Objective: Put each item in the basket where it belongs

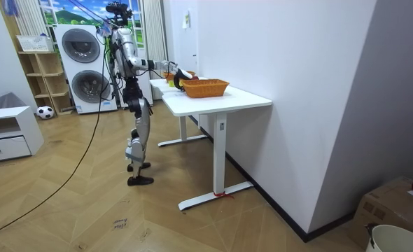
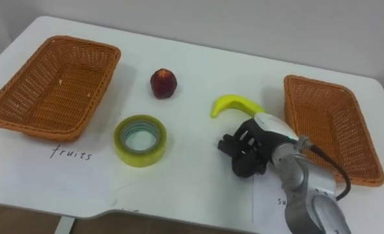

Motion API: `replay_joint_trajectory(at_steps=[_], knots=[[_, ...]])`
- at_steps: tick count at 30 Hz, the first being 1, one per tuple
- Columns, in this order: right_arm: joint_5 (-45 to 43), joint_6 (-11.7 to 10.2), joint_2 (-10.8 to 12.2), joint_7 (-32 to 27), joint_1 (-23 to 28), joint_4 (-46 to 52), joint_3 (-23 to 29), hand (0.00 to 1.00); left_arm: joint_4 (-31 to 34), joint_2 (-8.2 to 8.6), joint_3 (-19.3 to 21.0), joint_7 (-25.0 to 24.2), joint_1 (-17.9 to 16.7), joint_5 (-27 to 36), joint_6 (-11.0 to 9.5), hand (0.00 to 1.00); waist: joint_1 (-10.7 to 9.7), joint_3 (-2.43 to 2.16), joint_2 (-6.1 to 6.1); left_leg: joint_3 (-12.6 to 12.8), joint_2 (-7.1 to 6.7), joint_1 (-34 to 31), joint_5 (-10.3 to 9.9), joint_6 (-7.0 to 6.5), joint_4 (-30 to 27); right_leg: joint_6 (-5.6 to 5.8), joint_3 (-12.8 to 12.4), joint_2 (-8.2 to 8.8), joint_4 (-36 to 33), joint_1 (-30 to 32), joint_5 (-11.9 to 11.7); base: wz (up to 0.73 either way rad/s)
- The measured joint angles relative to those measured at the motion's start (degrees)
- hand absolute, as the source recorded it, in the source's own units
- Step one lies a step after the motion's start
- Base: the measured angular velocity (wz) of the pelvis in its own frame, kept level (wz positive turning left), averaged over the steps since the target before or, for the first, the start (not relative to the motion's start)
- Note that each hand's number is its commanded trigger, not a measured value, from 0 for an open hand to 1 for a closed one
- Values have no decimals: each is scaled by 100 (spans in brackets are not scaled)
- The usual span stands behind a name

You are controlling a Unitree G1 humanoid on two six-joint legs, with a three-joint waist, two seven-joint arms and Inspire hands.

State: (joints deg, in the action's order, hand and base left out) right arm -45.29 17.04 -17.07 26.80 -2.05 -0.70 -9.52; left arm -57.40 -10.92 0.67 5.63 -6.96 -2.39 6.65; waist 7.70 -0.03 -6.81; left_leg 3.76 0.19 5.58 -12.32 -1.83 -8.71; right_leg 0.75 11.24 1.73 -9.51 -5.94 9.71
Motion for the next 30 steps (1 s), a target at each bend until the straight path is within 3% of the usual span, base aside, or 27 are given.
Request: replay_joint_trajectory(at_steps=[7, 10, 16, 20, 23, 30], knots=[[674, -149, 44, 88, 26, 435, 71, 100, -5, 10, -94, 102, -37, 50, -83, 0, -140, 39, 54, 23, 0, -11, 0, 0, 15, 0, -30, -6, -4, 32, 0, -1], [788, -265, 45, 222, 250, 790, 70, 100, -11, 14, -76, 160, -71, 55, -216, 0, -124, 28, 37, 36, -2, -15, 2, 1, 19, 0, -56, -2, -10, 40, 0, 0], [870, -428, 9, 295, 246, 1225, 203, 100, -25, 25, 1, 124, -165, 62, -280, 0, -147, 24, 1, 27, -8, -81, 4, -2, -7, 0, -185, 23, -6, 119, 0, -1], [1074, -600, -78, 302, 181, 1660, 251, 100, -249, 19, 53, 92, -139, 101, -477, 0, -151, 46, -41, 28, -4, -88, 4, -1, -14, 0, -197, 14, -3, 108, 0, 0], [1277, -673, -84, 295, 33, 1746, 348, 100, -300, 20, 125, 97, -144, 194, -502, 0, -182, 70, -35, 29, 2, -94, 4, -1, -13, 1, -195, 14, -1, 109, 0, 0], [1402, -709, -85, 161, -25, 1793, 461, 100, -431, 19, 136, 159, -158, 292, -504, 0, -195, 68, -32, 27, -6, -94, 4, -1, -6, 1, -176, 11, -5, 109, 0, 0]])
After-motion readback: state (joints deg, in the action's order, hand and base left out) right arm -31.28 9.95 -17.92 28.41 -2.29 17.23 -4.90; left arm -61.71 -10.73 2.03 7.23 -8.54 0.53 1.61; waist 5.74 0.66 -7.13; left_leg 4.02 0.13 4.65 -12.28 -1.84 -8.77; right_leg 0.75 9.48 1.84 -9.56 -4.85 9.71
